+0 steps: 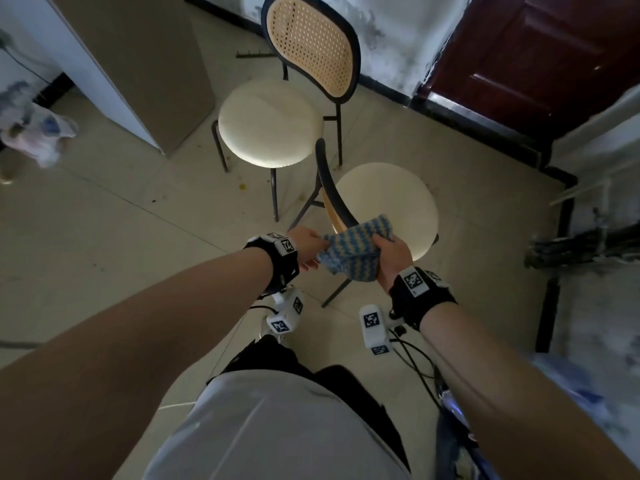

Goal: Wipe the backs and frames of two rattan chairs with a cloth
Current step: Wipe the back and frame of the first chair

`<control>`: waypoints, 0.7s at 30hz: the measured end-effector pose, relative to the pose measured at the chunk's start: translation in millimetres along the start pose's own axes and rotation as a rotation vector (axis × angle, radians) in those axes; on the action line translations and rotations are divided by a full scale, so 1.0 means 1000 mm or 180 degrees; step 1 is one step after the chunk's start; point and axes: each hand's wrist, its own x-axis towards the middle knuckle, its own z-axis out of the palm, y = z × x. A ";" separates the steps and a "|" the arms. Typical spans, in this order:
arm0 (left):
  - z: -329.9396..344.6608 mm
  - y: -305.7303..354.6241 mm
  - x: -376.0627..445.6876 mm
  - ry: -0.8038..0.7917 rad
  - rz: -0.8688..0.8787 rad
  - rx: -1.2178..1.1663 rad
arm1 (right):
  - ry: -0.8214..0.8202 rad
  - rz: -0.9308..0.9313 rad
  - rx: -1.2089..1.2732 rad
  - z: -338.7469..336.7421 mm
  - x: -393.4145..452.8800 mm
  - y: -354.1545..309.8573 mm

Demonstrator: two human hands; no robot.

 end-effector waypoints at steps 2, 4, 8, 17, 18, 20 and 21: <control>-0.006 0.021 0.019 -0.0023 -0.0033 -0.0024 | -0.0020 -0.0012 -0.0085 0.001 0.021 -0.023; -0.011 0.039 0.033 -0.0008 -0.0039 -0.0057 | 0.0004 0.0008 -0.0135 -0.001 0.040 -0.040; -0.015 0.070 0.055 0.0055 -0.0174 -0.0153 | -0.0214 0.0127 0.0039 -0.008 0.076 -0.072; 0.000 0.118 0.093 0.0730 -0.0543 -0.1027 | -0.1023 0.0665 -0.0105 -0.023 0.151 -0.151; 0.004 0.120 0.098 0.0844 -0.0569 -0.1102 | -0.1095 0.0610 -0.0194 -0.025 0.164 -0.157; 0.007 0.121 0.107 0.1166 -0.0576 -0.1083 | -0.1193 0.0482 -0.0435 -0.027 0.185 -0.167; 0.007 0.119 0.111 0.1367 -0.0585 -0.0963 | -0.1181 0.0420 -0.0603 -0.028 0.196 -0.169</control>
